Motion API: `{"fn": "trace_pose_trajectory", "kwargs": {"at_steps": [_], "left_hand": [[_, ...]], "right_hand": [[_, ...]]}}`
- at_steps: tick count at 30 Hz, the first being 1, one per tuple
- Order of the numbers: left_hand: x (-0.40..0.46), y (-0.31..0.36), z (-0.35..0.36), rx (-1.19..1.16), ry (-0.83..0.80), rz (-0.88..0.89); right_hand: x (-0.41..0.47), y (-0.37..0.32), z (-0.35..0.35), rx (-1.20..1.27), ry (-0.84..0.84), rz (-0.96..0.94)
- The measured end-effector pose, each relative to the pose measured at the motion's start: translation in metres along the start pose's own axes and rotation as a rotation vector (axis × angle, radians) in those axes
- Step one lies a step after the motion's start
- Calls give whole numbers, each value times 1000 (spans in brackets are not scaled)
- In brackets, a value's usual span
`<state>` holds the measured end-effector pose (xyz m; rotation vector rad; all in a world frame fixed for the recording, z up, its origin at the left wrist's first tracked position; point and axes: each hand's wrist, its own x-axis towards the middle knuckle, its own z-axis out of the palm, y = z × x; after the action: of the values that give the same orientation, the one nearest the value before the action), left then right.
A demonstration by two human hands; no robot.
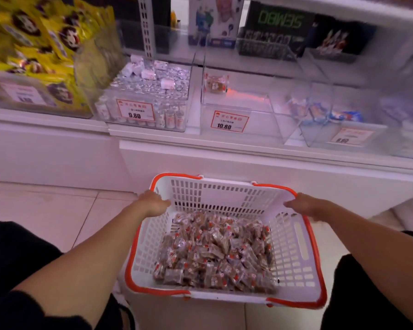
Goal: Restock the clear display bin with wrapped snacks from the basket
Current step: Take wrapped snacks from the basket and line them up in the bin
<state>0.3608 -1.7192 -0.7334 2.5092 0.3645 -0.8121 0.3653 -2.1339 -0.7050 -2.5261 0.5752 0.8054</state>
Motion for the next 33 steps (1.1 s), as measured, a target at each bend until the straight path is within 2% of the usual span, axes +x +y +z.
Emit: {"fn": "trace_pose_trajectory", "kwargs": {"at_steps": [1, 2, 3, 6, 8, 10, 13, 15, 19, 26, 30, 33], "left_hand": [[-11, 18, -12, 145, 61, 81], [-22, 40, -29, 193, 144, 219], [-33, 64, -49, 147, 221, 403], [-82, 126, -111, -60, 438, 980], [-103, 154, -140, 28, 603, 1191], [-104, 166, -150, 244, 681, 1149], [-77, 165, -141, 599, 669, 966], [-60, 167, -135, 713, 653, 882], [-47, 180, -137, 695, 753, 888], [-66, 182, -152, 575, 706, 976], [-88, 168, -145, 630, 605, 972], [-99, 155, -143, 674, 603, 977]], "right_hand": [[-10, -17, -13, -220, 92, -115], [-23, -35, -27, -367, 226, -277], [-41, -54, -42, -410, 351, -462], [-100, -105, -86, -252, 668, -919], [-125, -135, -109, -188, 772, -1060], [-127, -152, -118, -321, 776, -1020], [-104, -150, -109, -406, 667, -781], [-86, -145, -105, -542, 660, -741], [-73, -151, -119, -514, 603, -725], [-89, -149, -139, -400, 578, -823], [-113, -135, -127, -421, 491, -859], [-125, -127, -116, -442, 471, -863]]}}
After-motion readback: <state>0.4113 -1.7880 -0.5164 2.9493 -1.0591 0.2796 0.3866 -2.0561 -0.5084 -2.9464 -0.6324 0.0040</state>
